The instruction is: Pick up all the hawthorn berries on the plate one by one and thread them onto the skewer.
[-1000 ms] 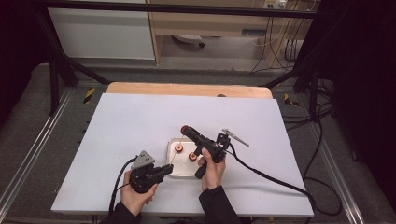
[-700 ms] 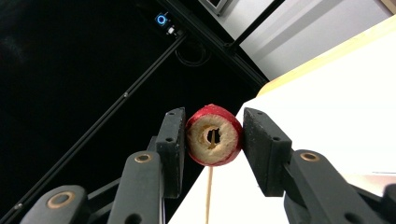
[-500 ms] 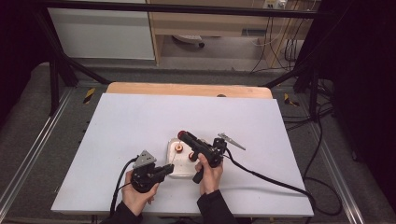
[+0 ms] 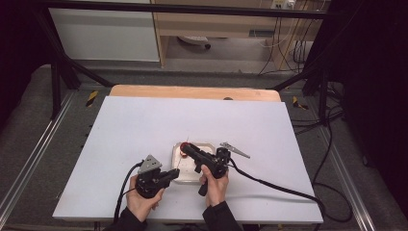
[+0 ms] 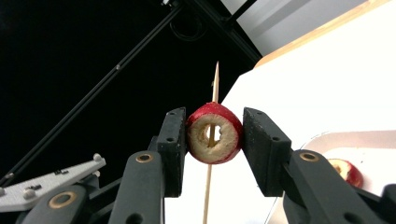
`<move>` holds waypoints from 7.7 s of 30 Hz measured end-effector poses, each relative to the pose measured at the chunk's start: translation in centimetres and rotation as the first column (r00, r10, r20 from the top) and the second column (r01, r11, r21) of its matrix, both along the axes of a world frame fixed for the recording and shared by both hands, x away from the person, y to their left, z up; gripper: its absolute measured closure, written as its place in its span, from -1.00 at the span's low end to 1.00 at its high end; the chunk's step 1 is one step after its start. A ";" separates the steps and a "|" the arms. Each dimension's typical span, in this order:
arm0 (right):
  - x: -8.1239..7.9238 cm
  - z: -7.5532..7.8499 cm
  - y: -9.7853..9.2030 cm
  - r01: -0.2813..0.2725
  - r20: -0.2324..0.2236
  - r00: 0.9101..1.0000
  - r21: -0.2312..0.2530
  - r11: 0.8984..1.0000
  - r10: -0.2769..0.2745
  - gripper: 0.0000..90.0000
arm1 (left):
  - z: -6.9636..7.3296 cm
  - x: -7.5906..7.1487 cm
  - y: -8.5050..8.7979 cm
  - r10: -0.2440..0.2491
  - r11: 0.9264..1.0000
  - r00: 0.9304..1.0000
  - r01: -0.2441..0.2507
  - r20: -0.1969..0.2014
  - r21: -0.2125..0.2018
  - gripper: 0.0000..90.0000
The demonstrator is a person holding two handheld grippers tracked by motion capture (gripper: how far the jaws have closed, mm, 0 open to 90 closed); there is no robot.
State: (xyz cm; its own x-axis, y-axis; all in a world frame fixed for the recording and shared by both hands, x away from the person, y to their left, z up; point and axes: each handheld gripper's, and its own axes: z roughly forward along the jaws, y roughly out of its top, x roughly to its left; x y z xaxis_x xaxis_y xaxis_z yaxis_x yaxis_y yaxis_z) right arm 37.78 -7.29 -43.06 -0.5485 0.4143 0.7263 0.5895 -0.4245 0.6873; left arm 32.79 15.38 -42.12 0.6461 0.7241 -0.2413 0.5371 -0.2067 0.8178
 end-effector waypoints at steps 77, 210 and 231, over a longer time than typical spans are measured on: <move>5.6 3.5 1.1 -0.377 -0.281 0.910 -0.866 0.328 0.304 -0.36 | -0.8 0.7 3.7 -0.039 0.989 0.999 0.034 0.035 0.141 0.97; 1.2 3.2 -0.3 0.028 -0.048 0.999 0.160 0.987 -0.021 0.37 | 0.9 -0.8 -0.1 0.025 0.995 0.999 -0.023 0.021 -0.096 0.97; -0.2 1.1 0.8 -0.049 -0.065 0.997 0.040 0.998 0.052 0.38 | 0.6 -0.3 0.2 0.035 0.997 0.999 -0.033 0.037 -0.066 0.97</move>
